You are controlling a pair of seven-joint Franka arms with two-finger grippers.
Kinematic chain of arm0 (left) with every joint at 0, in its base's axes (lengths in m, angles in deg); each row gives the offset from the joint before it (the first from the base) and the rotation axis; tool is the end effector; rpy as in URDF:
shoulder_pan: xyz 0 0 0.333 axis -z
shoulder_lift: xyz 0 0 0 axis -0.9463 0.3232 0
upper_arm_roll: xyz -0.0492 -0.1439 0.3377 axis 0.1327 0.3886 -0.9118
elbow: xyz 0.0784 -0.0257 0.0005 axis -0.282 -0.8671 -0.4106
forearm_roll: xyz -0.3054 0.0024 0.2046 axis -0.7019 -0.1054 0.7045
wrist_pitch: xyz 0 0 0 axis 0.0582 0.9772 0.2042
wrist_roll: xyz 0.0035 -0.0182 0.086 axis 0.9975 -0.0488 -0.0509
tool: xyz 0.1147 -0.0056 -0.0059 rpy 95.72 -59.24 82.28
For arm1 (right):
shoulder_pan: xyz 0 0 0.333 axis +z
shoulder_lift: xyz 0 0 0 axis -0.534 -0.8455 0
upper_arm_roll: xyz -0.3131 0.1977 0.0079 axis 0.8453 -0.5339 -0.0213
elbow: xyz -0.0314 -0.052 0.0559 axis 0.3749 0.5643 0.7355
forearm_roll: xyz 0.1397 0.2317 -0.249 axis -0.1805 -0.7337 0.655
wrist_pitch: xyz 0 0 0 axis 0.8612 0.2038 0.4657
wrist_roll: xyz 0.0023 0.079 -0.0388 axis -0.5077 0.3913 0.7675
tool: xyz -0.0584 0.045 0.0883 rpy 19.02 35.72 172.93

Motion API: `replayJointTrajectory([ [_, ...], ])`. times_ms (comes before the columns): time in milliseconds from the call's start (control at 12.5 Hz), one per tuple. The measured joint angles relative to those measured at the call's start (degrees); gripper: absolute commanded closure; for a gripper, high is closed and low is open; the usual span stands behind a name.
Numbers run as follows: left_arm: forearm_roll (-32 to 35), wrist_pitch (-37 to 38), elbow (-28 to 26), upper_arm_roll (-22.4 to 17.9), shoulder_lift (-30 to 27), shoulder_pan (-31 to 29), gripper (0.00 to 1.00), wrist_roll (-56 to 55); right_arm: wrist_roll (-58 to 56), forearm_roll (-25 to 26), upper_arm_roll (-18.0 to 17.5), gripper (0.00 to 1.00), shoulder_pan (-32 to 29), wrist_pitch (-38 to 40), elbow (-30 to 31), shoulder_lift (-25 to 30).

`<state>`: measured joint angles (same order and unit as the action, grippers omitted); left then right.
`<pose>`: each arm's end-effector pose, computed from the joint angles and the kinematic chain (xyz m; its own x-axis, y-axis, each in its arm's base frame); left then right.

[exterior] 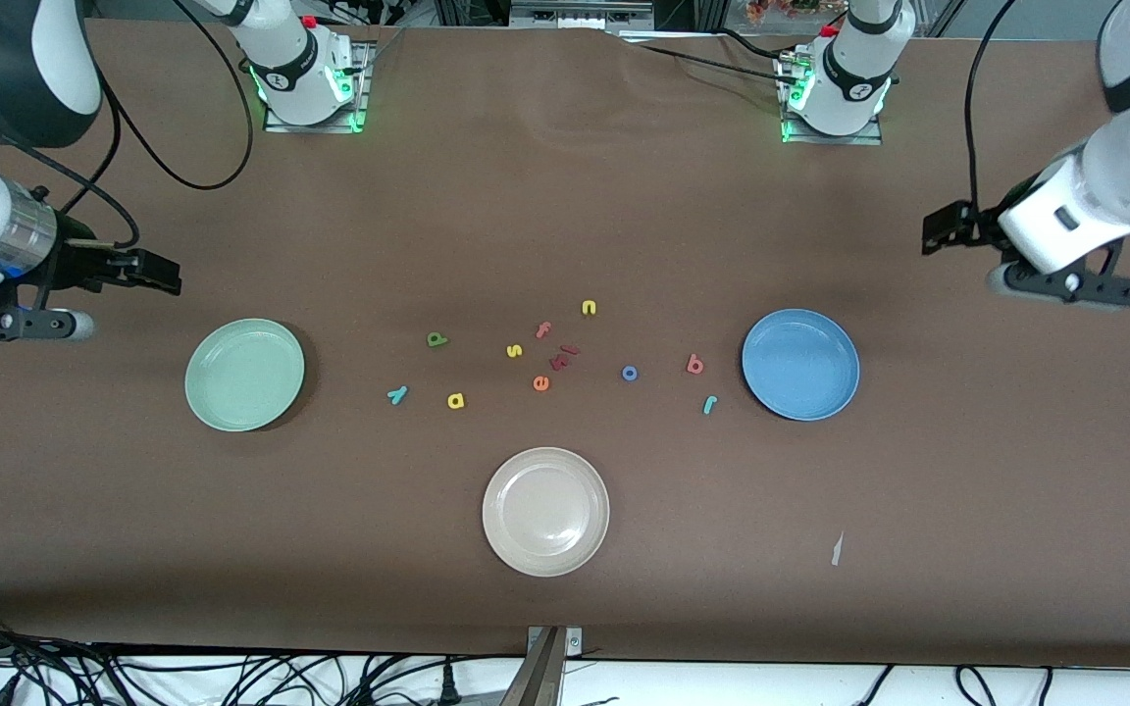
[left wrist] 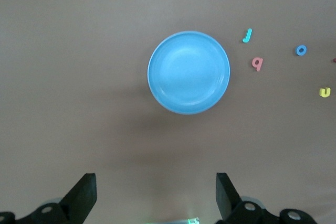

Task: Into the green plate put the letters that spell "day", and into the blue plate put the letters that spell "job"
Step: 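Reach the left gripper to the cyan J while the right gripper reaches Y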

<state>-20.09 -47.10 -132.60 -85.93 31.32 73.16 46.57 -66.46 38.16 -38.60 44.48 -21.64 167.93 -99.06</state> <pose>0.5579 -0.0528 0.5767 0.9702 -0.1636 -0.1787 -0.1581 -0.9864 0.0451 0.5851 0.0440 0.5695 0.9918 -0.0209 -0.1264 -0.0175 -0.9995 0.0279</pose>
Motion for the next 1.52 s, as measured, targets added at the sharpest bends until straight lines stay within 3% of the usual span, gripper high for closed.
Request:
replayJointTrajectory([
  [240,0.0,-4.3,4.7,2.0,9.2,0.5,0.00,1.3,3.2,-1.5,-0.1,0.00,2.2,-4.0,0.2,-2.5],
  [479,0.0,-12.4,4.7,4.3,16.5,3.4,0.00,1.5,6.1,-3.7,-0.1,0.00,3.8,-6.6,0.4,-5.6],
  [799,0.0,-24.4,4.0,4.5,26.3,7.9,0.03,1.5,16.9,-4.3,-0.2,0.00,6.9,-10.2,0.5,-9.8],
  [1038,0.0,-37.2,-0.7,4.6,31.6,10.6,0.19,0.6,29.5,-4.4,-0.3,0.00,10.9,-15.0,0.5,-13.2],
  [1278,0.0,-42.4,-3.5,4.7,32.4,11.2,0.37,0.3,41.0,-6.4,-0.3,0.00,13.6,-23.3,0.6,-18.5],
  [1518,0.0,-45.2,-3.6,4.7,32.6,13.0,0.41,-0.4,54.5,-7.5,-0.3,0.00,15.7,-30.2,0.6,-22.4],
])
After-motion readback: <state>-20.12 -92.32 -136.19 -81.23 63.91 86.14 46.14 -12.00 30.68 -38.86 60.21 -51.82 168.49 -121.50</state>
